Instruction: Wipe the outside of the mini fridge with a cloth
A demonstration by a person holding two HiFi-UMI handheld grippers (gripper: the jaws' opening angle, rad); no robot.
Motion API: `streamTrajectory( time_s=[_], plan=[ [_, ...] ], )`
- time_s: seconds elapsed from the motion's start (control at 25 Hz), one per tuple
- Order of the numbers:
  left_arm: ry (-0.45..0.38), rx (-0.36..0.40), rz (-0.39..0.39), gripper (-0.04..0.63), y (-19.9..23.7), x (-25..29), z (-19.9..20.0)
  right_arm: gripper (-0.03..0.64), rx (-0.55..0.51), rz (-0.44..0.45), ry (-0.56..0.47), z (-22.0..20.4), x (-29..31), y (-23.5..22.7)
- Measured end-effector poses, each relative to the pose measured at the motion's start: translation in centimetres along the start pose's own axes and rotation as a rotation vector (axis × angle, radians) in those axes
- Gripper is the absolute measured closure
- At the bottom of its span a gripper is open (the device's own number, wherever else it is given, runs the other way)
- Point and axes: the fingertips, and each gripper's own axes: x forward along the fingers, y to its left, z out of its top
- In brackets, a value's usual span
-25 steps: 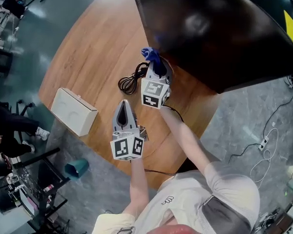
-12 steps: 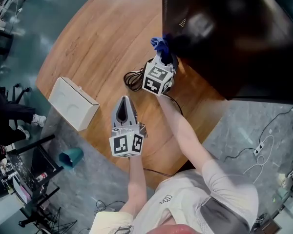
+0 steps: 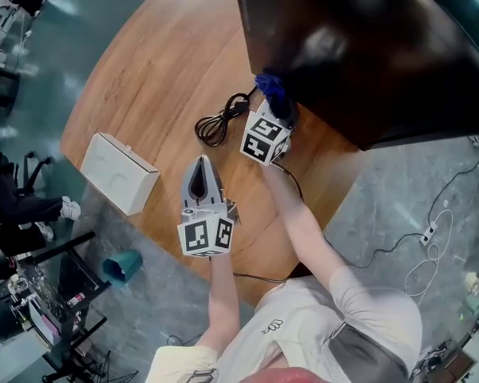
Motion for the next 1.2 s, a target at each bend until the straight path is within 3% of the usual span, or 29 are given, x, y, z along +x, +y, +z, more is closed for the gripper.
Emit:
streamTrajectory(
  time_s=[0.8,1.2],
  plan=[
    [0.025,0.028,-0.232,0.591,-13.2,0.1,-1.5,0.555,-0.011,-0.139,0.003,-2.0,-10.1,-18.7],
    [0.028,0.054,-0.330,0.591,-18.4,0.0,-1.7,0.555,0.032,-0.260,0.019,-2.5,-13.5,-26.6]
  ],
)
